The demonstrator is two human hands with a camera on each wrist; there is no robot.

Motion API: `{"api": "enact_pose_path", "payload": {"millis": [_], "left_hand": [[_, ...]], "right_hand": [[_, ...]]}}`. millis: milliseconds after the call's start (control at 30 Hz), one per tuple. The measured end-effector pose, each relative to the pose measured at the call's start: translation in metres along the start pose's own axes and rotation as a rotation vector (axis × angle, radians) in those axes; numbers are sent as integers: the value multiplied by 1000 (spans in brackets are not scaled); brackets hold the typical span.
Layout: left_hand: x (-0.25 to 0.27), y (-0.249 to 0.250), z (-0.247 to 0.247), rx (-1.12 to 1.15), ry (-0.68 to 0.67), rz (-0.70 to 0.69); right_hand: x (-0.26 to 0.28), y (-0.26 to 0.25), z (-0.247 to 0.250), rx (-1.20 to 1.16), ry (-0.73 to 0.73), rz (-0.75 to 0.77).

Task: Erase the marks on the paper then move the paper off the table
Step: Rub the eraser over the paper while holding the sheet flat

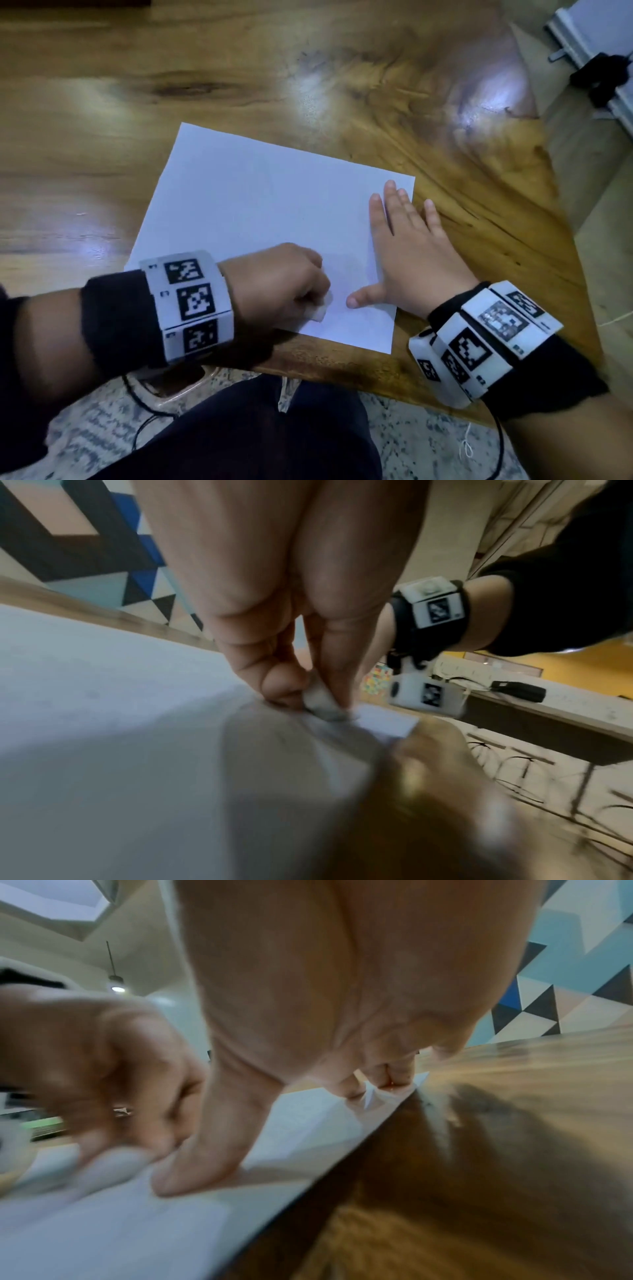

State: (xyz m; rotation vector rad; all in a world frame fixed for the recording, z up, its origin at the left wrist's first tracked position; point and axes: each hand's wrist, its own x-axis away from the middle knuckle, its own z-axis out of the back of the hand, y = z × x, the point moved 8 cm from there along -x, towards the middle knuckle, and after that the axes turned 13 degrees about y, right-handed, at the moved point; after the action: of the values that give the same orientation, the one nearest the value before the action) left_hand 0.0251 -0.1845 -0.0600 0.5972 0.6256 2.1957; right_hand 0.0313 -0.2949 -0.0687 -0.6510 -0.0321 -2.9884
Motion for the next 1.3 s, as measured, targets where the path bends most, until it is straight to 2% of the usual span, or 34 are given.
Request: {"api": "enact_pose_path", "payload": {"millis": [100,167,233,400,567,633,667,733,800,833,933,1033,1133,1233,1300], "left_hand": [[-27,-11,36,-72,203,27],[-34,-16,46,-91,268,32],[-24,-10,41,-71,245,-14],[10,-7,15,-76,87,-47],[-30,-7,28,-47,221,84],[-29,-9,22,-80,212,78],[-22,-12,15,-55,185,86],[-3,-3,-4,-120,48,-57],[9,-6,-13,-190,-24,-66],[6,-9,-9,-177,-14,-46],[-13,-17,14,-74,127,82],[-16,-21,29,-62,188,60],[4,-9,13,-178,90,-100],[18,-14,5,-135,21,-29],[6,-16,13,-107,55,-5]], "right_hand": [[1,-1,0,12,-10,-3],[1,0,0,27,-20,-10],[0,-1,0,32,-39,-22],[1,1,-2,18,-75,-42],[1,-2,-2,44,-91,-50],[1,-2,-2,51,-99,-57],[1,-2,-1,54,-102,-58],[1,-2,-1,59,-96,-57],[1,-2,0,62,-87,-52],[1,-3,0,68,-82,-44],[0,-4,-1,61,-75,-11],[0,-7,0,13,-92,-23],[1,-8,2,-20,-125,-53],[1,-9,3,-4,-137,-52],[1,-10,3,16,-144,-49]]}}
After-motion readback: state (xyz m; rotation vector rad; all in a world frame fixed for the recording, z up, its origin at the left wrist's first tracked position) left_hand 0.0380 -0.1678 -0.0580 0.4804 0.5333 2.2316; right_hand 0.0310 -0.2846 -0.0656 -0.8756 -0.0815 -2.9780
